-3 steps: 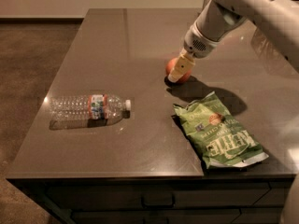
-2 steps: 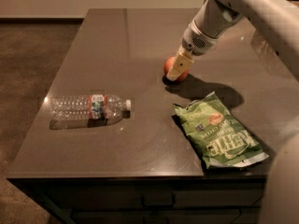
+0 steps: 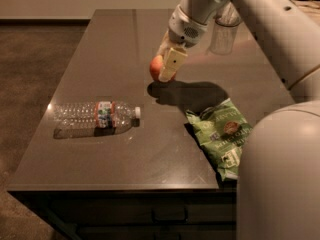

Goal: Move apple near water bottle

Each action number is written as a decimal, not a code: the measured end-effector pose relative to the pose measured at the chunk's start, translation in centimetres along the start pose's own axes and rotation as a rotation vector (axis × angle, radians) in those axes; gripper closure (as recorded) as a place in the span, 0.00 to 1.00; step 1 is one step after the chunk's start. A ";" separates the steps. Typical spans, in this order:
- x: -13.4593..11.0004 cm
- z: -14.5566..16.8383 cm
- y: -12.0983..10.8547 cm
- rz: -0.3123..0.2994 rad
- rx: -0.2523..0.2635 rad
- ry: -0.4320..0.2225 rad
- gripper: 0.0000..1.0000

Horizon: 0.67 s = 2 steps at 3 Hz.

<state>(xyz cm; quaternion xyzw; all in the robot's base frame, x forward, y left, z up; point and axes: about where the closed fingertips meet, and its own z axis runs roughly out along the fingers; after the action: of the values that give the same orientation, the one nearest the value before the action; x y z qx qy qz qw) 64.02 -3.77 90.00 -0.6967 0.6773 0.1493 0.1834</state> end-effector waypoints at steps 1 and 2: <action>-4.1 0.9 1.4 -0.228 -0.046 0.028 1.00; -6.3 2.8 2.9 -0.406 -0.082 0.101 1.00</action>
Offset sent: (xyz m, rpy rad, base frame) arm -0.0619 0.0849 -0.0130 -0.2694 -0.1140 0.6231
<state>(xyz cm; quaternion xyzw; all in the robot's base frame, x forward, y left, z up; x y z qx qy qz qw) 61.03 3.06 90.19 -0.8324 0.5246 0.1015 0.1472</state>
